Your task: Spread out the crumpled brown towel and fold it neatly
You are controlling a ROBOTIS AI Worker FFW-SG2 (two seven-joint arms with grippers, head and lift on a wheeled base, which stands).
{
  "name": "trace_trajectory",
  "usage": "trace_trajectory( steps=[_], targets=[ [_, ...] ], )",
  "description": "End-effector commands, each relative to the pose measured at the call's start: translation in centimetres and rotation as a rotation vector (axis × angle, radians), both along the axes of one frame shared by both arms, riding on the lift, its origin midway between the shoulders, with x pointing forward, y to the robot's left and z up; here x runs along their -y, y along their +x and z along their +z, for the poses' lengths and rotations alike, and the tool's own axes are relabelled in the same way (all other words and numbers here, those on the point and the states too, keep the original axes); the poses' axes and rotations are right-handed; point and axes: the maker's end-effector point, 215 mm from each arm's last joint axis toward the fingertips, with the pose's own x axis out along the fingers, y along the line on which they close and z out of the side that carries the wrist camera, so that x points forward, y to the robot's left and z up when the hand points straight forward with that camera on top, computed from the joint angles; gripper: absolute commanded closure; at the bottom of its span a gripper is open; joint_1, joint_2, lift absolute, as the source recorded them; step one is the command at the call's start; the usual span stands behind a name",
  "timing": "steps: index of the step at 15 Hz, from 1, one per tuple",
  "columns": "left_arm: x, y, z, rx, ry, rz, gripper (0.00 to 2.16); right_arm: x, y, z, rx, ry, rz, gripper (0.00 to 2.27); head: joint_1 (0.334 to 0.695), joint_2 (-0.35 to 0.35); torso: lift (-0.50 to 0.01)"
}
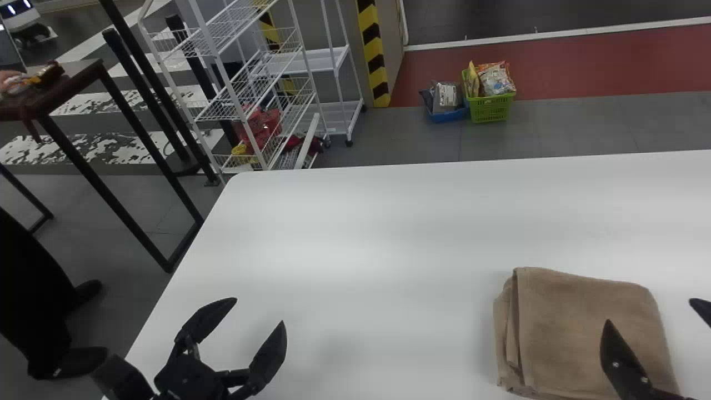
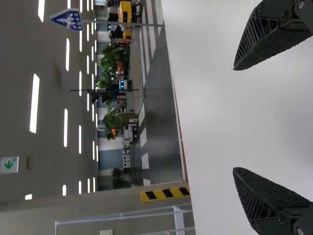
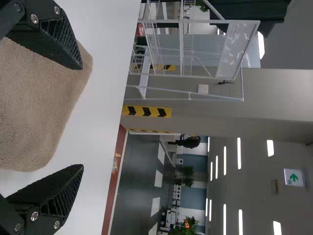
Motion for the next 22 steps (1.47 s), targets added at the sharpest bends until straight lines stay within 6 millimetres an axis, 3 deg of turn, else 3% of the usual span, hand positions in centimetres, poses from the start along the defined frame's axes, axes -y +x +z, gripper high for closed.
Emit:
trace_trajectory(
  steps=[1,22],
  targets=[
    [0.03,-0.04,-0.09,-0.001,-0.002,0.002,0.08,-0.02,0.0,0.01,0.001,0.001,0.0,0.1,0.695,0.311,-0.128],
    [0.08,-0.03,-0.06,-0.001,0.001,-0.001,0.08,-0.2,-0.02,0.01,0.005,0.005,0.009,0.1,0.695,0.313,-0.128]
  ],
)
